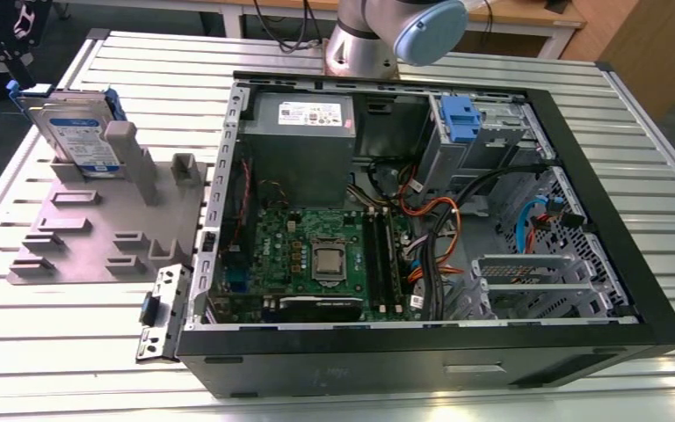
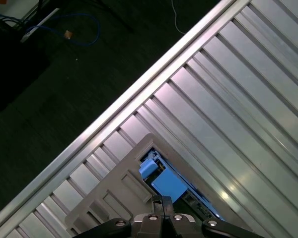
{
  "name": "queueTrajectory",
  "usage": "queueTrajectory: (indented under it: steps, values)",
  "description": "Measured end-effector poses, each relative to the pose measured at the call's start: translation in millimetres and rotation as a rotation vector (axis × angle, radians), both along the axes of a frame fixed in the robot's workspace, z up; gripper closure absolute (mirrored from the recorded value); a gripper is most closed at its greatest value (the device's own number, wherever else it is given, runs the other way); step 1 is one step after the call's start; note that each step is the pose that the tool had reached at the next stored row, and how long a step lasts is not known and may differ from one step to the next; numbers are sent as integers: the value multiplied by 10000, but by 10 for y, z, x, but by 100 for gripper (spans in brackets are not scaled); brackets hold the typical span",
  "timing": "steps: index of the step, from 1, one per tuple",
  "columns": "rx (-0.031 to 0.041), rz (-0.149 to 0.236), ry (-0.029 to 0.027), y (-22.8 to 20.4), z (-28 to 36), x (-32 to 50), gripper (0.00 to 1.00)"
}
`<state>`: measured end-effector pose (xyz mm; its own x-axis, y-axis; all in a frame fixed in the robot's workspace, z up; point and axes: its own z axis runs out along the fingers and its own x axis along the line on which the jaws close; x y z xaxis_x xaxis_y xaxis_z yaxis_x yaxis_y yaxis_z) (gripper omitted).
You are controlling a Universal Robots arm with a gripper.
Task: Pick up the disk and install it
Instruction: 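Pick up the disk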
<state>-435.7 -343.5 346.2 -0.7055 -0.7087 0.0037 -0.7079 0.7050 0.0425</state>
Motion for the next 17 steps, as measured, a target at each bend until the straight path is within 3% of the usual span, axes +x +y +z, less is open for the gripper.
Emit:
queueTrajectory:
  steps: [17]
  values:
    - [0,119,-1,0,0,0,89]
